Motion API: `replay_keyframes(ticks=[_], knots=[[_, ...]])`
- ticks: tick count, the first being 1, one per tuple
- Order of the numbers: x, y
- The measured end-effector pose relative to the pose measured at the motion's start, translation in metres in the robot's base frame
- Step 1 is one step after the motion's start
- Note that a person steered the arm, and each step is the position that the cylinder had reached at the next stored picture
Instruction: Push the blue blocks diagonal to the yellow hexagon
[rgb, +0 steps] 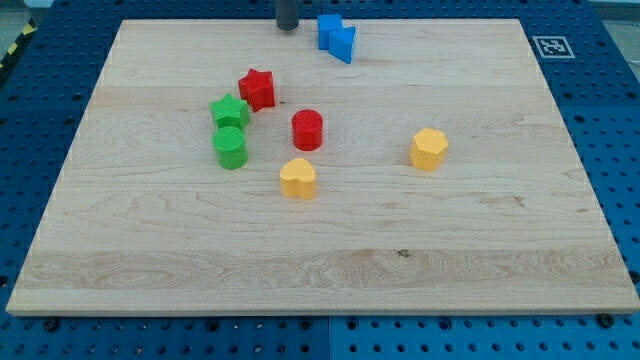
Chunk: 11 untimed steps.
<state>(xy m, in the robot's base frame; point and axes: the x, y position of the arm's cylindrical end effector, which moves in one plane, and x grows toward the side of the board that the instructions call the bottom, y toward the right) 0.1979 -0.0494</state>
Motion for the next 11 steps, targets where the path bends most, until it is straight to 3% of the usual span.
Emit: replay_keyframes(ticks=[1, 3, 7, 9, 11], knots=[[0.000, 0.043], [0.001, 0.057], [0.095, 0.077], [0.088, 0.108], [0.115, 0.138]])
